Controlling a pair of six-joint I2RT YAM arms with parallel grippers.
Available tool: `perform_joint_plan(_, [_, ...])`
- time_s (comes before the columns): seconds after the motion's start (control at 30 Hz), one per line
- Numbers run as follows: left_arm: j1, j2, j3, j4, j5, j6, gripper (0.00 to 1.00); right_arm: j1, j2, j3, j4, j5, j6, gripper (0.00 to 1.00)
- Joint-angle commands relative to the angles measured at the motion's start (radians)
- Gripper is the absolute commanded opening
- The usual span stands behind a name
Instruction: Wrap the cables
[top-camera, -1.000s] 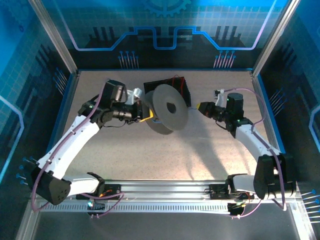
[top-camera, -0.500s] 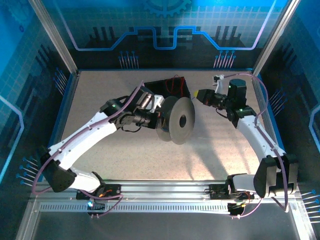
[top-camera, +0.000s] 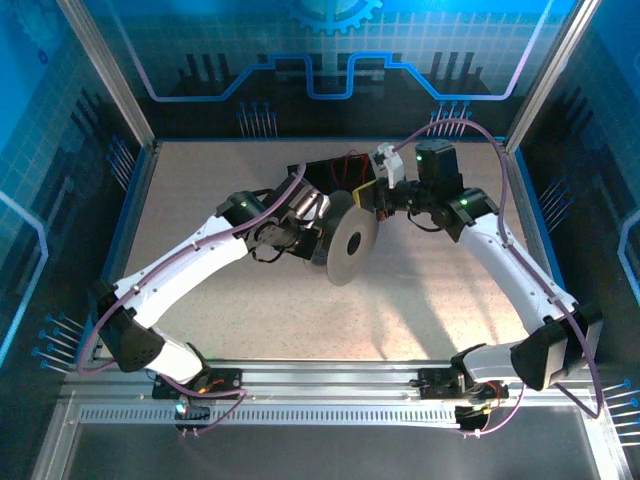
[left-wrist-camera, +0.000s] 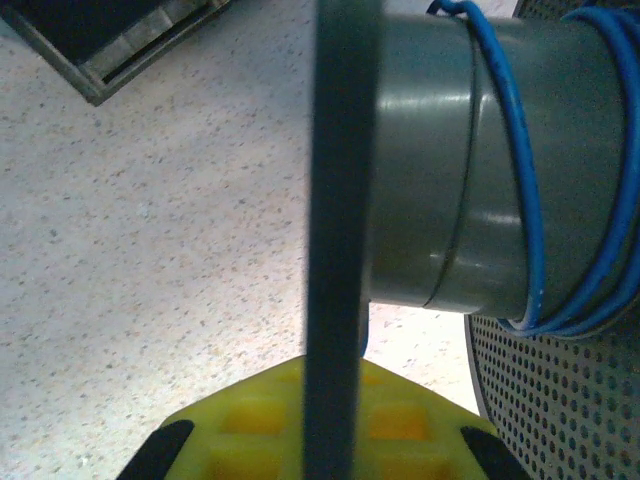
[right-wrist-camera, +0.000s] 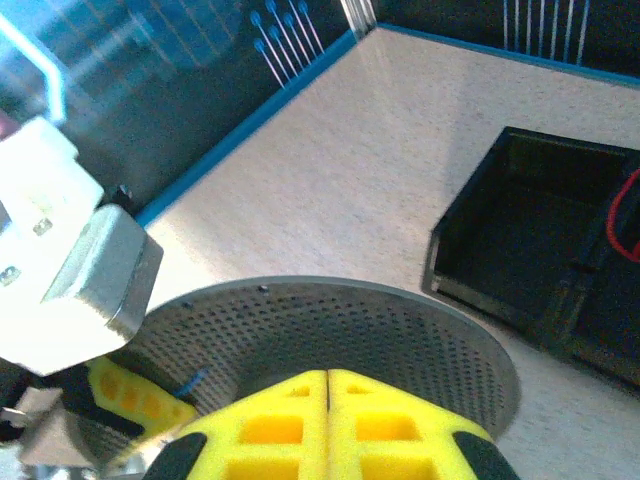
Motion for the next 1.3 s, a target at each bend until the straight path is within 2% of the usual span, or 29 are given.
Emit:
perform_joint_plan(0.0, [-0.022, 0.044, -0.008, -0.009, -0.167, 0.059, 0.00, 0.063, -0.010, 0.113, -0.109, -0.070, -0.134, 0.00])
perform_joint_plan(0.1, [-0.058, -0.009, -0.073, 0.081, -0.316, 0.175, 0.00, 0.025, 0.041, 0.201, -0.219, -0.115, -0.074, 0.00])
perform_joint_plan(0.17, [-0.073, -0.054, -0.130, 0.176, -0.355, 0.256, 0.00, -0.005, 0.091, 0.260, -0.297, -0.185, -0.048, 0.00])
perform_joint_plan(0.33, [-0.107, -0.144, -0.252, 0.409, -0.360, 0.454, 0.00, -0.014, 0.199, 0.341, -0.452, -0.255, -0.056, 0.00])
perform_joint_plan(0.43, [-0.108, -0.149, -0.270, 0.465, -0.359, 0.513, 0.00, 0.022, 0.225, 0.353, -0.508, -0.240, -0.090, 0.00])
perform_joint_plan(0.73, [-0.102, -0.142, -0.260, 0.503, -0.282, 0.492, 0.00, 0.141, 0.249, 0.295, -0.619, -0.118, -0.248, 0.00])
perform_joint_plan(0.83, [-0.103, -0.145, -0.264, 0.512, -0.260, 0.487, 0.00, 0.153, 0.245, 0.248, -0.584, -0.080, -0.258, 0.00])
perform_joint_plan(1.03, [-0.102, -0.210, -0.324, 0.640, -0.157, 0.457, 0.00, 0.188, 0.348, 0.219, -0.579, 0.025, -0.274, 0.00])
perform_joint_plan(1.27, [-0.102, -0.224, -0.343, 0.708, -0.131, 0.429, 0.00, 0.219, 0.395, 0.189, -0.523, 0.170, -0.246, 0.00])
